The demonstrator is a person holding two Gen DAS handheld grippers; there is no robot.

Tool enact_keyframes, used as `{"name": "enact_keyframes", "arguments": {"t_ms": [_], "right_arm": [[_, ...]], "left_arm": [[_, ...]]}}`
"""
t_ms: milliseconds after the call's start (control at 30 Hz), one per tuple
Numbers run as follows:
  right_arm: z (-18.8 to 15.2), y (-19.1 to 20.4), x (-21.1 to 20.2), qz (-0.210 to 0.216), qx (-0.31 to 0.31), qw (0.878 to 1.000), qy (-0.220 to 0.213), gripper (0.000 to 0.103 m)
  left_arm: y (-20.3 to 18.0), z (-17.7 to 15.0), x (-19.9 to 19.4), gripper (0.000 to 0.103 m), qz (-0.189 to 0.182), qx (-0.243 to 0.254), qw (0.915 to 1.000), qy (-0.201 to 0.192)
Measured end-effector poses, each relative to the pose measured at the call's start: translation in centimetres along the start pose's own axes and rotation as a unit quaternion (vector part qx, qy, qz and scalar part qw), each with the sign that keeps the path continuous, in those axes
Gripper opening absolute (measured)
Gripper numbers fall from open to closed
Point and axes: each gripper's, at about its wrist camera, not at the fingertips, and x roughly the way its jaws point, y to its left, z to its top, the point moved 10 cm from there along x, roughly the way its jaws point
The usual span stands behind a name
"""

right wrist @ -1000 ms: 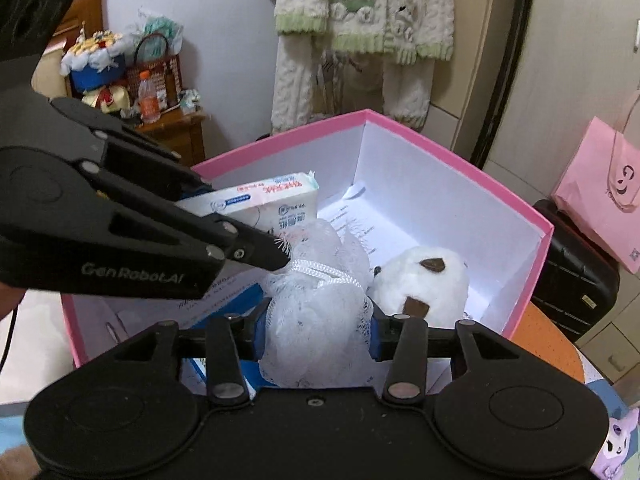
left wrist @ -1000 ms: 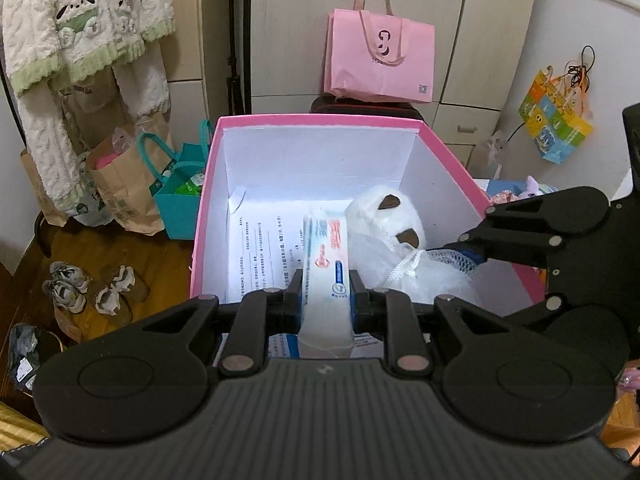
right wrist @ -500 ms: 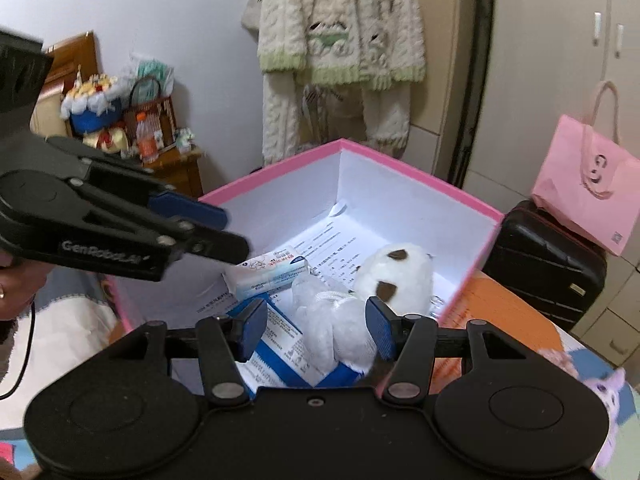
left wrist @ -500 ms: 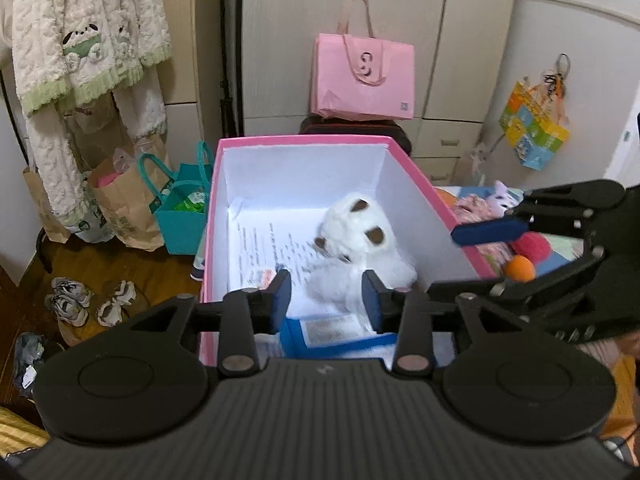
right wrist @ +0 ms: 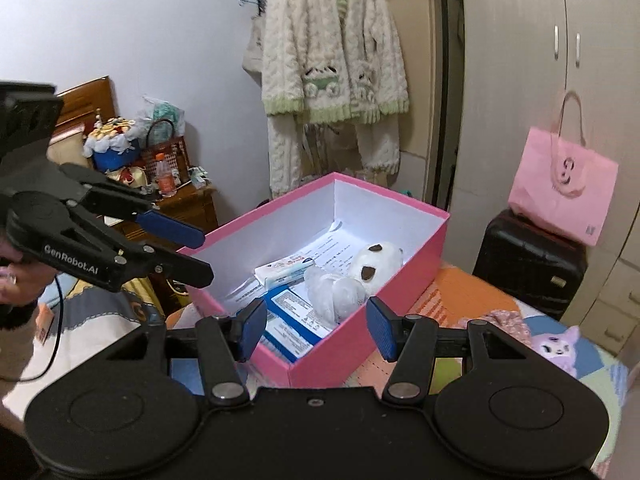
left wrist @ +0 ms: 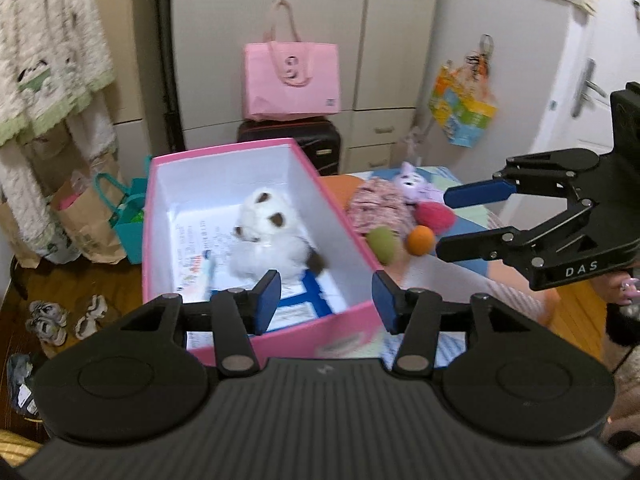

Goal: Organize soft objects
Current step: 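Move both tools back from the box toward the items on the quilt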

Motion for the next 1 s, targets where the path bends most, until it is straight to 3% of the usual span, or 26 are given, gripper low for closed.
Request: {"name": "enact_keyframes", "arguments": {"t_ms": [400, 767, 1000], "right_arm": [[-3.2, -1.0, -6.3, -0.050, -0.007, 0.998, -0.033, 0.062], [-7.1, -5.3, -7.7, -0.101, 0.025, 0.994, -0.022, 0.062], [-8.7, -8.1, -7.7, -0.107, 0.052, 0.993, -0.021, 0.062]], "left_arm": [[-7.8, -1.0, -0.6, 0.051, -0.046, 0.064, 0.9969, 0.002], [-12.7, -1.1, 3.5, 0.051, -0.073, 0.097, 0.9925, 0.013], [-14.5, -0.9, 6.7, 0.050, -0.079, 0.106, 0.9911, 0.013]]}}
